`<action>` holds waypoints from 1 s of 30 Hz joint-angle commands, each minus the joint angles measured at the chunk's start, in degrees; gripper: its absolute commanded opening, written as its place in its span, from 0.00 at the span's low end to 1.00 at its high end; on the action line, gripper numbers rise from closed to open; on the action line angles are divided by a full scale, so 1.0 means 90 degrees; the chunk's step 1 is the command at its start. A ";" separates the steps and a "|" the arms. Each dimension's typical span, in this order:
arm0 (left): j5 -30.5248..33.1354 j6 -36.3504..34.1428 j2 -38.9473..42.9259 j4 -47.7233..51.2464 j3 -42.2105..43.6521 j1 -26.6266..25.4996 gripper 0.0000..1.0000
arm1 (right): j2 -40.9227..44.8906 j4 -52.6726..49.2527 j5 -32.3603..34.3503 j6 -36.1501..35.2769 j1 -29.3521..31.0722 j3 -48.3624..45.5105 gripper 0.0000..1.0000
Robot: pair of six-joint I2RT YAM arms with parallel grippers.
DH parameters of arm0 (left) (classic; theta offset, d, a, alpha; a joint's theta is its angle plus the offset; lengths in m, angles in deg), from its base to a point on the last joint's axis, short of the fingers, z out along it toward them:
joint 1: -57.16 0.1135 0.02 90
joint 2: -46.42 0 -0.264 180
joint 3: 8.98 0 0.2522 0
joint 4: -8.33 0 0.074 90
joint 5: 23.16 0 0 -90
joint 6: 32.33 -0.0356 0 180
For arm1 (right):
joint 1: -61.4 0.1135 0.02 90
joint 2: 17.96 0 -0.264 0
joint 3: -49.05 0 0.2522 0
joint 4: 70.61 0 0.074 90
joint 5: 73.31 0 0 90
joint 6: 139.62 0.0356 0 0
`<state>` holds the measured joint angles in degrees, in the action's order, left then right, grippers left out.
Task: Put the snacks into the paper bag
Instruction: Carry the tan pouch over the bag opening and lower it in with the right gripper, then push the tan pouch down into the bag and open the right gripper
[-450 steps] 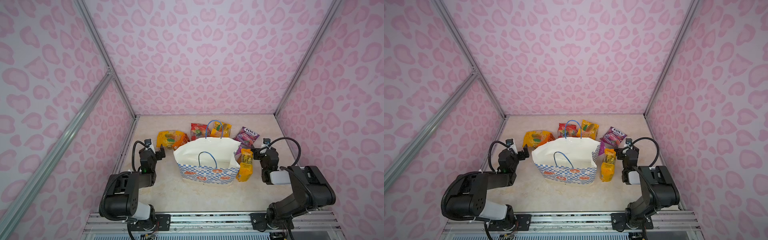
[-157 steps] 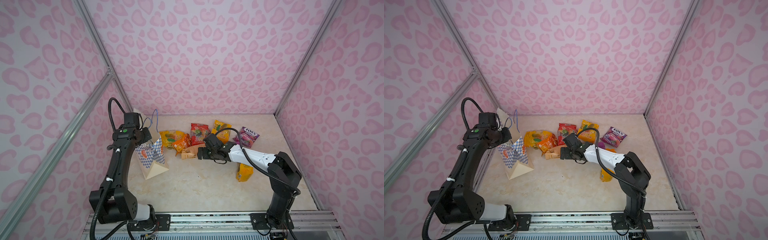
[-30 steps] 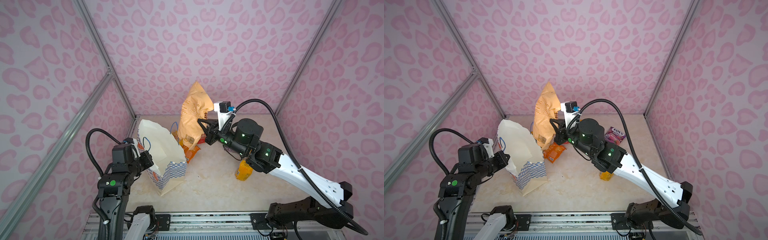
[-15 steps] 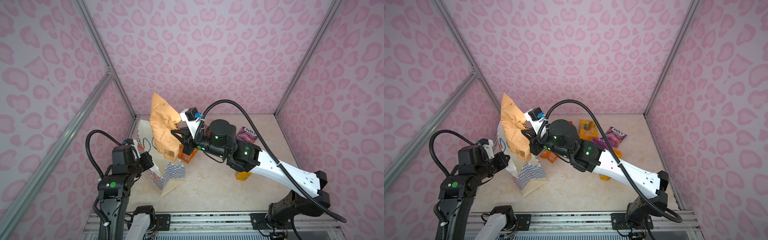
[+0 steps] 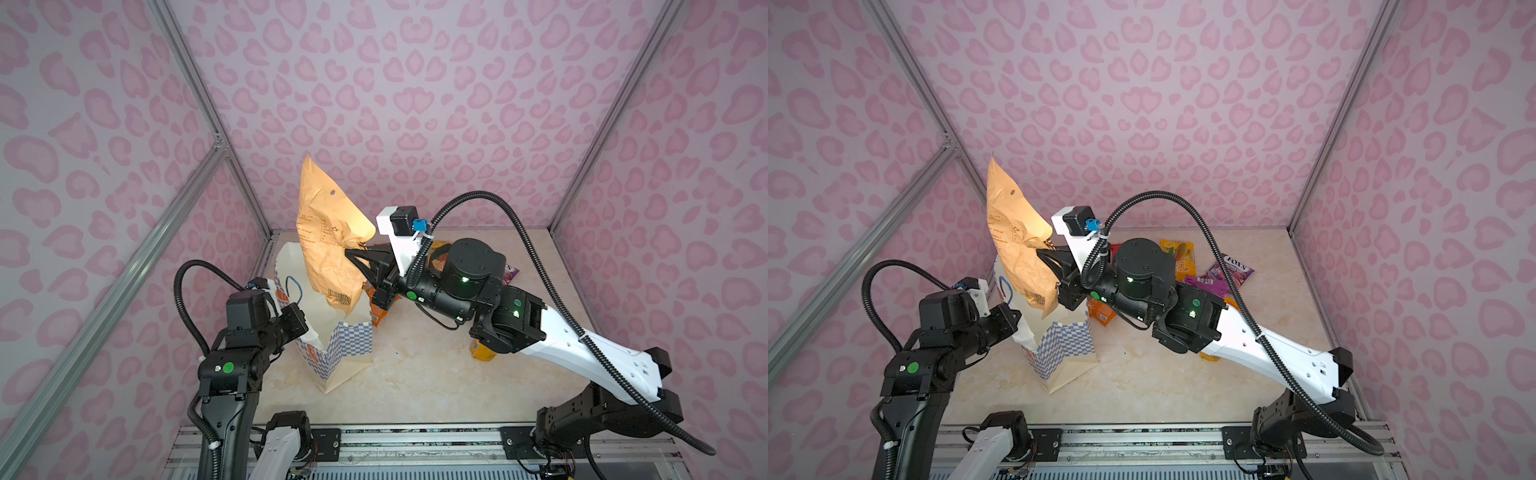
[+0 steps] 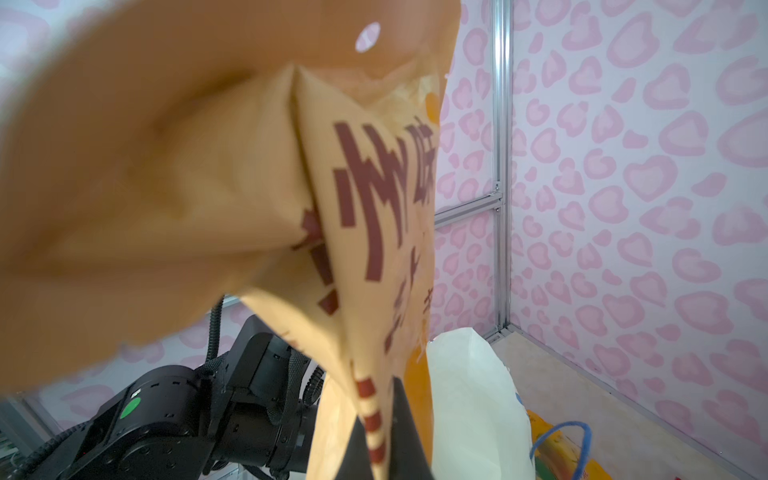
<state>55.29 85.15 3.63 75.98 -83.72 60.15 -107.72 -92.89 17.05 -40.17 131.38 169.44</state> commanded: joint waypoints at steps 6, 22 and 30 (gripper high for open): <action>0.0188 0.0032 0.0122 -0.0158 0.0015 0.0001 0.03 | -0.1193 -0.0884 -0.0610 0.0715 -0.0481 0.0792 0.00; 0.0472 -0.0046 0.0184 -0.0287 0.0132 0.0001 0.03 | -0.3747 -0.4981 -0.1195 0.1032 -0.0802 0.3471 0.00; 0.0229 -0.0151 0.0203 -0.0482 0.0192 0.0001 0.03 | -0.4578 -0.5686 -0.1065 0.1213 -0.0893 0.4893 0.00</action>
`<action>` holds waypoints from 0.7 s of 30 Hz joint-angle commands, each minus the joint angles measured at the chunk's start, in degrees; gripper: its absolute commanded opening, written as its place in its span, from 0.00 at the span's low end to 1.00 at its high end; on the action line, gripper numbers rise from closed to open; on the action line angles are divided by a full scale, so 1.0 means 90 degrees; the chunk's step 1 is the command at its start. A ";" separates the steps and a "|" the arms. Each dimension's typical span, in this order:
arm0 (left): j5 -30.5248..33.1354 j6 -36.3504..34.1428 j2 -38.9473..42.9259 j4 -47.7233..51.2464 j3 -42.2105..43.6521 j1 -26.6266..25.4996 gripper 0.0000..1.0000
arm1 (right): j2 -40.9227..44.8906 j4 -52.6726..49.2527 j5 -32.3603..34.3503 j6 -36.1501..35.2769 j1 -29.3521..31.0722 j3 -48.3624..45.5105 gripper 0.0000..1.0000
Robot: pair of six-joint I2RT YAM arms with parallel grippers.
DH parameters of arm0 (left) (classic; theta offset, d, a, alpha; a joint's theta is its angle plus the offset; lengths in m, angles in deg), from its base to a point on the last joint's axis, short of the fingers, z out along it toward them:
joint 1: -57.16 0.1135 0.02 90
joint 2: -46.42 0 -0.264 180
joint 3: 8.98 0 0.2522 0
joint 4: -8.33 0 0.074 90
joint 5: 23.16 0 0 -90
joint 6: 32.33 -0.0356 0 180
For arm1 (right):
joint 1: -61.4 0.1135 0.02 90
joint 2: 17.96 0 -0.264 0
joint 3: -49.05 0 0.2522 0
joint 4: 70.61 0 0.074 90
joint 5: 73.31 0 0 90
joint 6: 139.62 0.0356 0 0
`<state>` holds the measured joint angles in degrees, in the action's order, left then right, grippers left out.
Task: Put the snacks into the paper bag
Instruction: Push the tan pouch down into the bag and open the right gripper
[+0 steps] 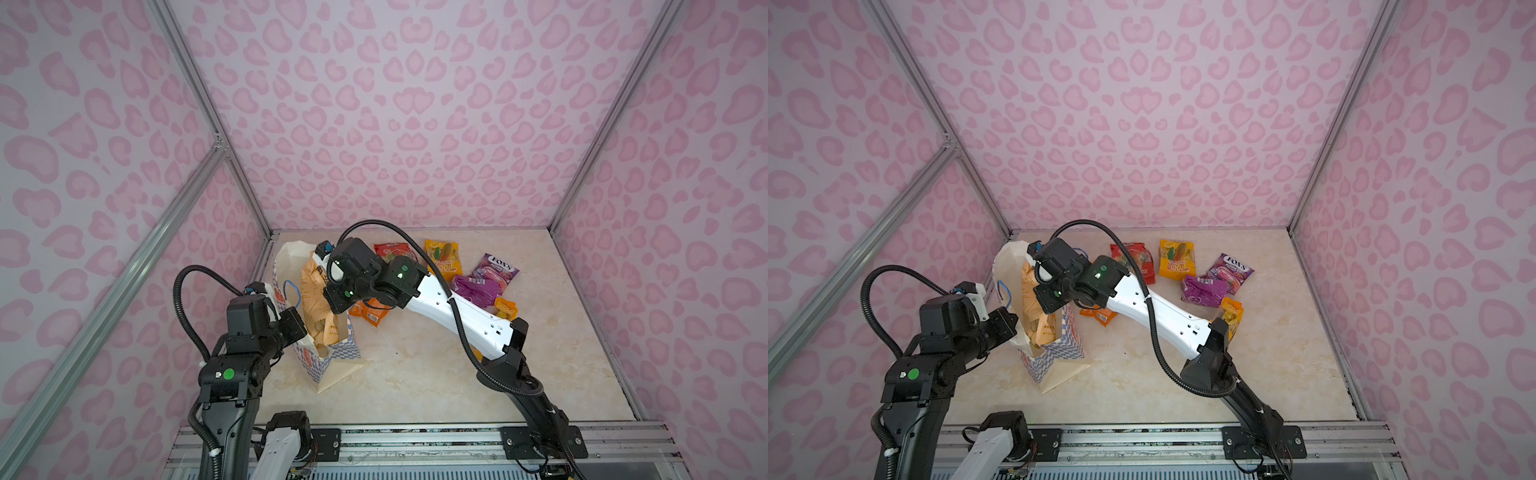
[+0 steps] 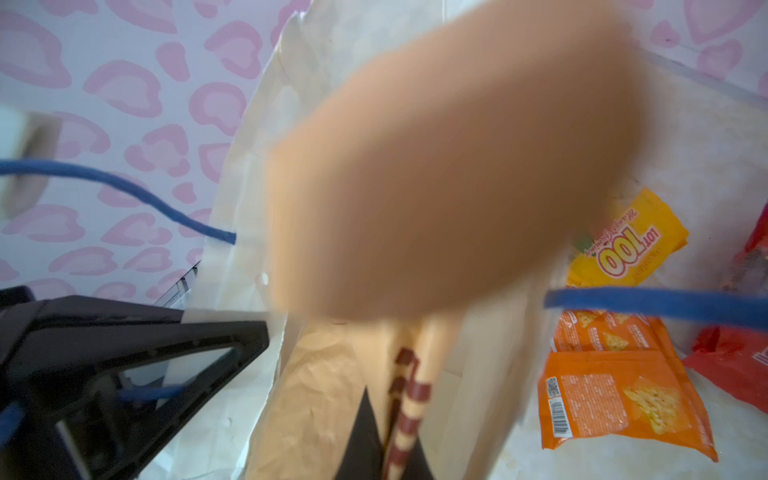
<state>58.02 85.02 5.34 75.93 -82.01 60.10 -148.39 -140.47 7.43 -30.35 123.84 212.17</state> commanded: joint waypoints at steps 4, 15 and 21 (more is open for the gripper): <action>-0.0090 -0.0161 0.0033 -0.0479 0.0013 0.0005 0.03 | 0.0038 -0.0144 0.0066 0.0307 -0.0192 0.0167 0.00; -0.0316 -0.0225 0.0145 -0.0534 0.0169 0.0005 0.03 | 0.0668 0.1610 -0.0168 0.0550 -0.0216 -0.0274 0.00; -0.0290 -0.0219 0.0189 -0.0517 0.0208 0.0005 0.03 | 0.0302 0.1541 -0.0205 0.0491 -0.0125 -0.0160 0.00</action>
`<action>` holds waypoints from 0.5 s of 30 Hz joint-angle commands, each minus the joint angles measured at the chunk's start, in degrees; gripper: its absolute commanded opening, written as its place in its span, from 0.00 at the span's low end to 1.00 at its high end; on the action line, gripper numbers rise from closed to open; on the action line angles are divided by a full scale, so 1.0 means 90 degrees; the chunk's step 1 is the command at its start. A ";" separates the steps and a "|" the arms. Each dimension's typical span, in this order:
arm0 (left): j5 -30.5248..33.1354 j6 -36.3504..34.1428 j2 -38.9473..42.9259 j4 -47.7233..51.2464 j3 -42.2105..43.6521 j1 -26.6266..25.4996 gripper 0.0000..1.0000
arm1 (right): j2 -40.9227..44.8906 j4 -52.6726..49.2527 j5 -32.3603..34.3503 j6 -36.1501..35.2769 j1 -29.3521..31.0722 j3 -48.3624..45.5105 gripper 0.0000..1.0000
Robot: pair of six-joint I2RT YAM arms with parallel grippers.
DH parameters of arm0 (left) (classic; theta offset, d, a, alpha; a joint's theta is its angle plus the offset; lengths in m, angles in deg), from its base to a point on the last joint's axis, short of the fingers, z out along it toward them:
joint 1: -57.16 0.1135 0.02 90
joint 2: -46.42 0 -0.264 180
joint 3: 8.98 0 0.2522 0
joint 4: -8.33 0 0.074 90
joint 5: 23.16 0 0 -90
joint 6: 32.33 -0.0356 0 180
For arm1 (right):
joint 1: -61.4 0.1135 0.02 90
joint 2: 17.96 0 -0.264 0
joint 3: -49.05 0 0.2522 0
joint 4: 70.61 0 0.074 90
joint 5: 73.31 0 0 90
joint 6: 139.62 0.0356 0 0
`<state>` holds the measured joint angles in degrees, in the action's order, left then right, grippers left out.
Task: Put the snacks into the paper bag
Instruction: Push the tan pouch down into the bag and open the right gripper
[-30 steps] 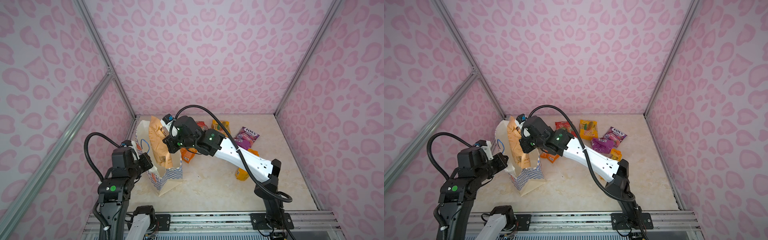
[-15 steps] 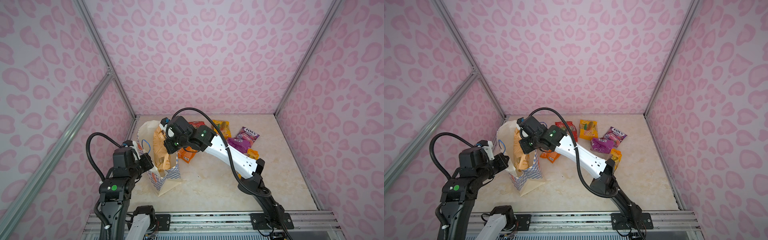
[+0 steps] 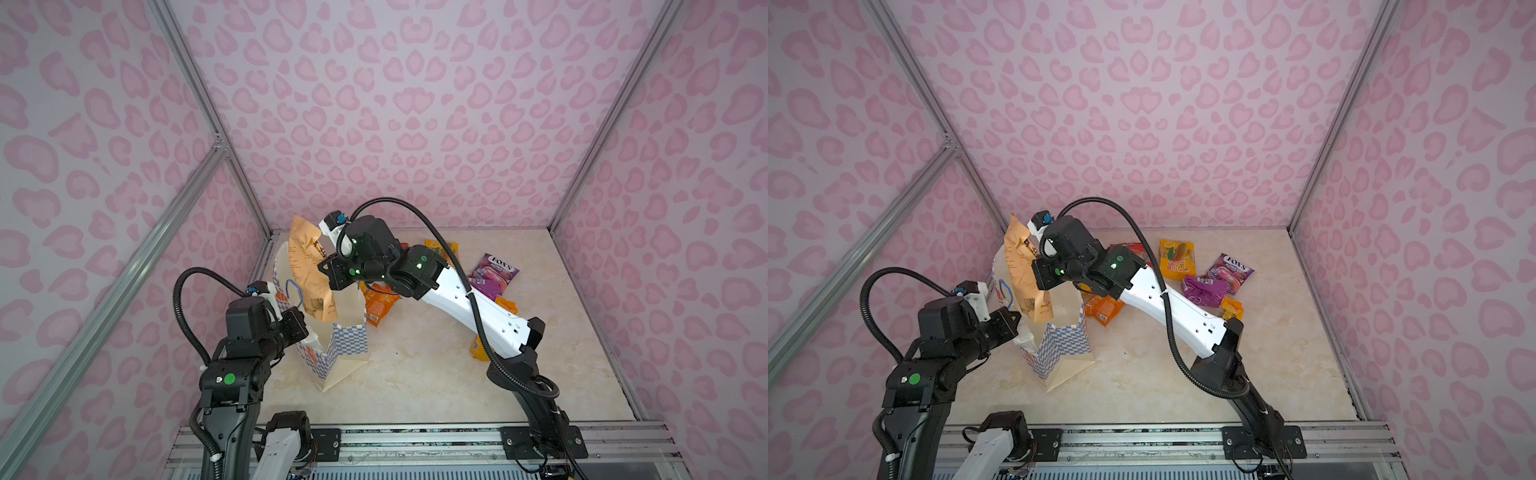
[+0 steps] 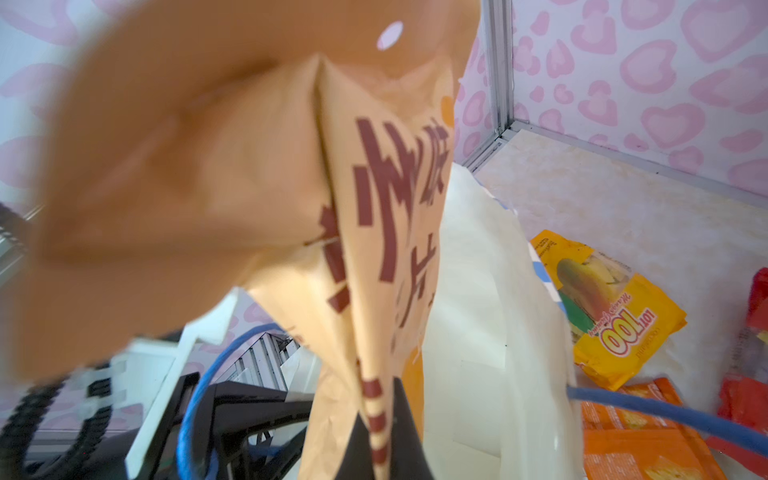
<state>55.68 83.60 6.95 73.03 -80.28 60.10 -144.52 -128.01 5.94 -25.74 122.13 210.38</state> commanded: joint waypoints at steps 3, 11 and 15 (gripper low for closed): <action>0.0063 -0.0013 0.0024 -0.0214 0.0006 0.0005 0.03 | -0.0222 -0.0113 0.0108 -0.0201 0.0189 0.0038 0.00; 0.0428 0.0091 0.0030 -0.0250 -0.0033 0.0006 0.03 | -0.0488 -0.1340 0.0298 -0.0263 0.0211 -0.0010 0.00; 0.0624 0.0146 0.0105 -0.0256 -0.0033 0.0005 0.03 | -0.0782 -0.1772 0.0285 -0.0203 0.0132 -0.0010 0.00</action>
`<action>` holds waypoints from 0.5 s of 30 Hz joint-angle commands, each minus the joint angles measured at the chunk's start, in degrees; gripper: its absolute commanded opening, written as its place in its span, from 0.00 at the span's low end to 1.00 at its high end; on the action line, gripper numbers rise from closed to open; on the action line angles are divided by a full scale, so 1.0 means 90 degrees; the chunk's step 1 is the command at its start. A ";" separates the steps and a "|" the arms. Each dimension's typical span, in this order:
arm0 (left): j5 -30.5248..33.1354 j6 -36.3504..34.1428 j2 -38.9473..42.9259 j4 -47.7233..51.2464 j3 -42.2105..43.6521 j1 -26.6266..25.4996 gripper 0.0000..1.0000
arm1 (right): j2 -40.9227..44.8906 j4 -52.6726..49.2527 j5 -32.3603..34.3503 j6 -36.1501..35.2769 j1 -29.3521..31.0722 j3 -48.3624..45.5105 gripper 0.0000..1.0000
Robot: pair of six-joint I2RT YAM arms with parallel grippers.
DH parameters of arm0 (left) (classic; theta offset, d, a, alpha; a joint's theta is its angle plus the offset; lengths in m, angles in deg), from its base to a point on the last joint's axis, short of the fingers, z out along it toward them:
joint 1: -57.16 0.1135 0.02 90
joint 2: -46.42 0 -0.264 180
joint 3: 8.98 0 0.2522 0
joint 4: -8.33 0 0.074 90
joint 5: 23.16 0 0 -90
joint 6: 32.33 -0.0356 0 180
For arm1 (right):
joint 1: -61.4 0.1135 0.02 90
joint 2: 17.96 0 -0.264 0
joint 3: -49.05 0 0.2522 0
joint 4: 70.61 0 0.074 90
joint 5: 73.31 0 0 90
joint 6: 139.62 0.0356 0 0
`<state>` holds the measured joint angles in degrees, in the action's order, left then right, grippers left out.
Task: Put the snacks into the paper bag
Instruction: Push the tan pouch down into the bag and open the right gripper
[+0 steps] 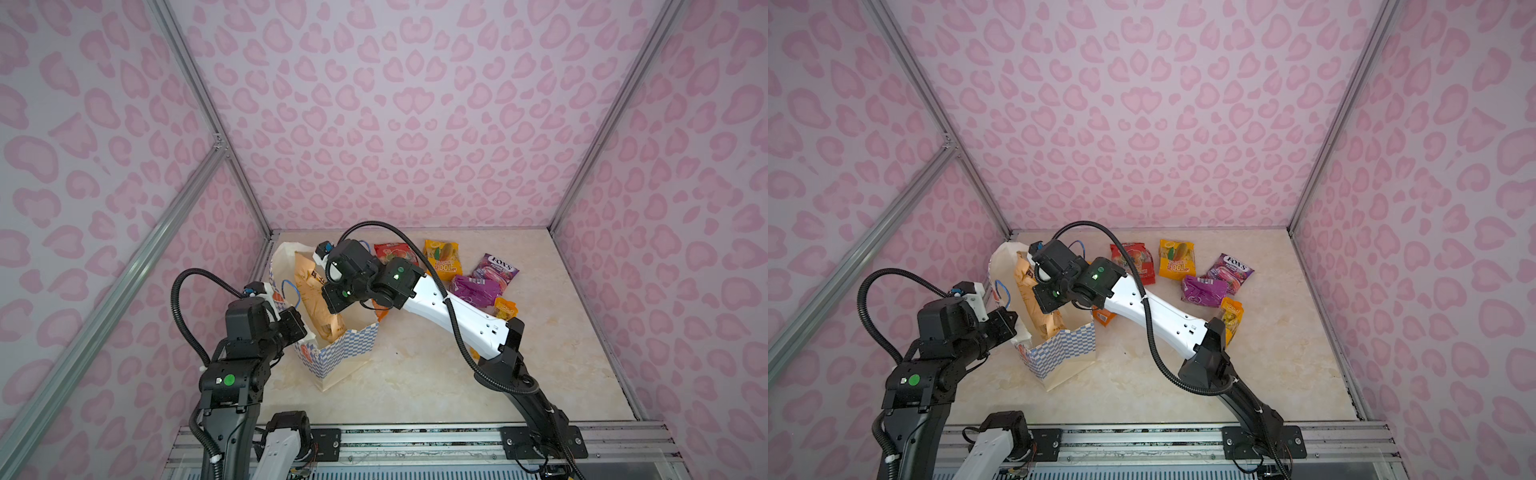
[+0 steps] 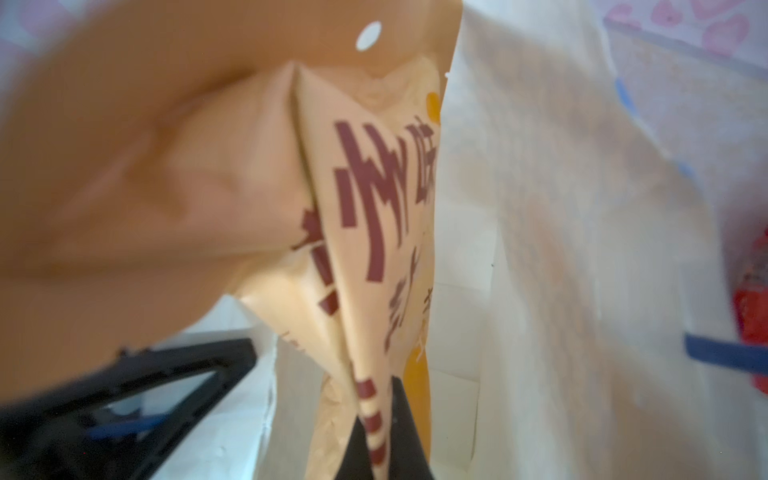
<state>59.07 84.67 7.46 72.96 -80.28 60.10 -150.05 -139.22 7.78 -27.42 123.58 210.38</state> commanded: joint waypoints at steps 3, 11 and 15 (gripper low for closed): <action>0.0291 0.0027 0.0071 -0.0231 -0.0033 0.0005 0.03 | -0.0306 -0.0667 0.0090 -0.0008 -0.0035 -0.0010 0.00; 0.0263 0.0027 0.0091 -0.0244 -0.0004 0.0005 0.03 | -0.0843 -0.0879 0.0529 0.0139 -0.0095 0.0107 0.00; 0.0266 0.0017 0.0091 -0.0244 0.0026 0.0006 0.03 | -0.0945 -0.0730 0.0569 0.0209 -0.0072 0.0105 0.00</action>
<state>60.82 85.09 8.20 72.94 -80.20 60.10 -157.90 -146.70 11.10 -26.26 122.79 210.88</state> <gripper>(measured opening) 0.068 0.049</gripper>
